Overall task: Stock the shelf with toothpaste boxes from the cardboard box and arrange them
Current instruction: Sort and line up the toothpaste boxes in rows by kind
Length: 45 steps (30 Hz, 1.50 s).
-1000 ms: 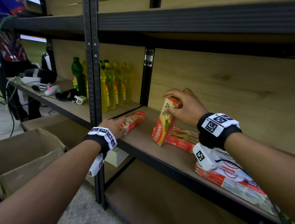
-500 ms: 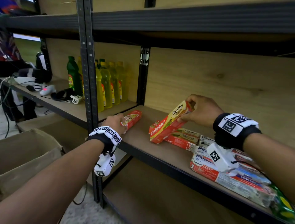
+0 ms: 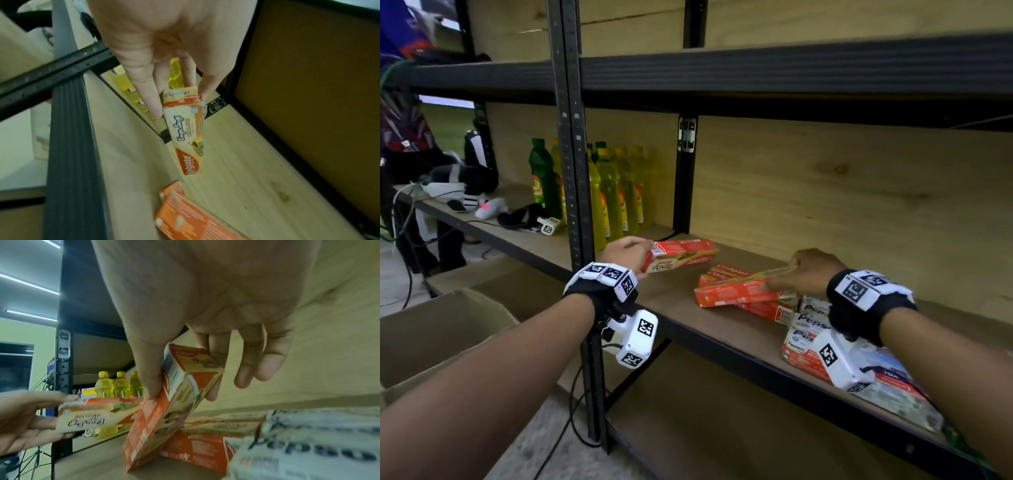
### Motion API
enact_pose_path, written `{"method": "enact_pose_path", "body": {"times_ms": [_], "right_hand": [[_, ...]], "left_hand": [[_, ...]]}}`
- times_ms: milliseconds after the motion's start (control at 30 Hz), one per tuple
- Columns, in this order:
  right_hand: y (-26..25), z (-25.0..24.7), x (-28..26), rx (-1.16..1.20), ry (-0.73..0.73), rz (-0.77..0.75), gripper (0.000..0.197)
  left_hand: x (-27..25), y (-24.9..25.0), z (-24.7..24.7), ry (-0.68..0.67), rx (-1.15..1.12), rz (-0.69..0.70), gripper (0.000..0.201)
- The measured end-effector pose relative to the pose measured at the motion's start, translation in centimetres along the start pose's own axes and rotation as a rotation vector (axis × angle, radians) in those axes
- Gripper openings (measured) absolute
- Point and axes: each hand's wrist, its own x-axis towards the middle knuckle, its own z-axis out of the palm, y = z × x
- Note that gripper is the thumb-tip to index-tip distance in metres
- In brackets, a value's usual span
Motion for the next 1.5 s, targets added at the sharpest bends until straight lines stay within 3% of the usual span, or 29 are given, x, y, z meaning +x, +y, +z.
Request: {"method": "enact_pose_path", "body": {"times_ms": [167, 400, 533, 567, 667, 733, 833, 933, 1000, 1100, 1267, 1367, 1500], "right_hand": [[-0.2, 2.2, 0.0, -0.057, -0.058, 0.035, 0.056], [0.1, 4.7, 0.9, -0.139, -0.150, 0.088, 0.049], [0.4, 4.3, 0.5, -0.105, -0.177, 0.041, 0.043], [0.6, 4.1, 0.6, -0.064, -0.144, 0.017, 0.045], [1.0, 3.1, 0.9, 0.205, 0.079, -0.043, 0.100], [0.8, 2.0, 0.3, 0.322, 0.174, -0.152, 0.112], [0.8, 0.5, -0.3, 0.273, 0.262, -0.320, 0.099], [0.9, -1.0, -0.8, 0.368, 0.347, -0.353, 0.079], [1.0, -1.7, -1.2, 0.494, 0.252, -0.315, 0.080], [0.7, -1.7, -1.9, 0.904, 0.057, -0.216, 0.078], [0.9, -2.0, -2.1, 1.265, 0.069, -0.180, 0.058], [0.8, -2.6, -2.6, 1.360, 0.021, -0.215, 0.053], [0.2, -3.2, -3.2, 1.334, 0.020, -0.261, 0.053]], "left_hand": [[-1.5, 1.6, 0.8, -0.033, -0.179, -0.102, 0.006], [-3.0, 2.8, 1.4, -0.069, -0.267, -0.175, 0.009], [-3.9, 3.5, 1.5, -0.113, -0.268, -0.219, 0.014], [-4.1, 3.7, 1.5, -0.119, -0.260, -0.233, 0.015], [-4.4, 4.2, 1.6, -0.127, -0.229, -0.271, 0.020], [-4.8, 4.4, 1.7, -0.160, -0.215, -0.288, 0.023], [-5.2, 4.6, 1.5, -0.255, -0.199, -0.322, 0.034], [-5.3, 4.5, 1.4, -0.304, -0.204, -0.358, 0.039], [-5.3, 4.4, 1.2, -0.323, -0.216, -0.377, 0.040], [-5.5, 4.3, 0.9, -0.368, -0.240, -0.397, 0.040], [-6.6, 4.2, 0.6, -0.465, -0.244, -0.387, 0.040], [-6.9, 4.5, 0.3, -0.610, -0.066, -0.293, 0.048], [-7.3, 6.0, 0.6, -0.741, 0.306, -0.061, 0.054]]}}
